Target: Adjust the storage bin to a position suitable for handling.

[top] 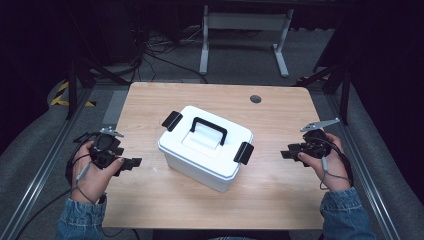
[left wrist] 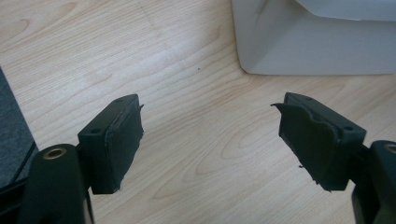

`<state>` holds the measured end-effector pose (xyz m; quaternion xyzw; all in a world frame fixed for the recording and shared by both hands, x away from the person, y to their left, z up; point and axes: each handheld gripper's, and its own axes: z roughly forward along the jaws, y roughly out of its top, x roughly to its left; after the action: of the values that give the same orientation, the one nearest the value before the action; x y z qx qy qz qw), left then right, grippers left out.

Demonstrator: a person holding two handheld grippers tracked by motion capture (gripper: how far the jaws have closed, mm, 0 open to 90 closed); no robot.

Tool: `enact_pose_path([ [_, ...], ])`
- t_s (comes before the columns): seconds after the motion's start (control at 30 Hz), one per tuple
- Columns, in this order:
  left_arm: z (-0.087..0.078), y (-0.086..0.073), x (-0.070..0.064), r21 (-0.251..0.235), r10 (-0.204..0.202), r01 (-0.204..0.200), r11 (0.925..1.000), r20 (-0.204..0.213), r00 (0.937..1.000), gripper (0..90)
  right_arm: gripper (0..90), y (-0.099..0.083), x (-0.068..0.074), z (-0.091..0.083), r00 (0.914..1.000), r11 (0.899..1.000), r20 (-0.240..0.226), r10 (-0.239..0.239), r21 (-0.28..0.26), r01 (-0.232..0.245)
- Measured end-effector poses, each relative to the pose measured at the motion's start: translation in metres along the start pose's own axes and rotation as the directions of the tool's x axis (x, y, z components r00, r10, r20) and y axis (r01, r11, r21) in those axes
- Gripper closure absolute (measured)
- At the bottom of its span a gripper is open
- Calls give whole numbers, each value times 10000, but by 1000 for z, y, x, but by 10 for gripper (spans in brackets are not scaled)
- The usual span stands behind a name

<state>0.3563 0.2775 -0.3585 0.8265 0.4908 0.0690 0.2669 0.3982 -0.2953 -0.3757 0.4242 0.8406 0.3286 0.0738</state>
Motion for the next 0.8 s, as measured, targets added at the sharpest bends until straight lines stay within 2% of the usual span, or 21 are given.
enact_pose_path([
  [0.13,-1,2,0,117,287,-290,9995,262,9992,208,514,2,5,-1,9999,9984,-95,-107,-551,101],
  [0.2,0,4,1,150,411,-415,9990,253,9988,204,492,6,8,-2,9993,9974,-200,-326,-653,312],
  [0.23,0,4,0,174,329,-333,9993,229,9992,202,485,8,10,-2,9989,9966,-217,-418,-720,402],
  [0.4,4,6,1,521,650,-665,9964,308,9974,199,493,17,19,-4,9964,9932,-461,-706,-957,660],
  [0.47,5,7,0,547,670,-693,9961,439,9968,199,500,27,27,-5,9944,9901,-534,-915,-1118,851],
  [0.57,5,8,0,551,728,-753,9956,455,9963,199,502,34,32,-7,9933,9879,-617,-977,-1267,893],
  [0.7,5,9,0,554,731,-758,9956,486,9961,199,495,52,46,-9,9862,9789,-474,-1586,-1380,1508],
  [0.8,7,10,0,550,773,-801,9953,516,9957,199,495,59,53,-9,9841,9778,-542,-1693,-1339,1609],
])
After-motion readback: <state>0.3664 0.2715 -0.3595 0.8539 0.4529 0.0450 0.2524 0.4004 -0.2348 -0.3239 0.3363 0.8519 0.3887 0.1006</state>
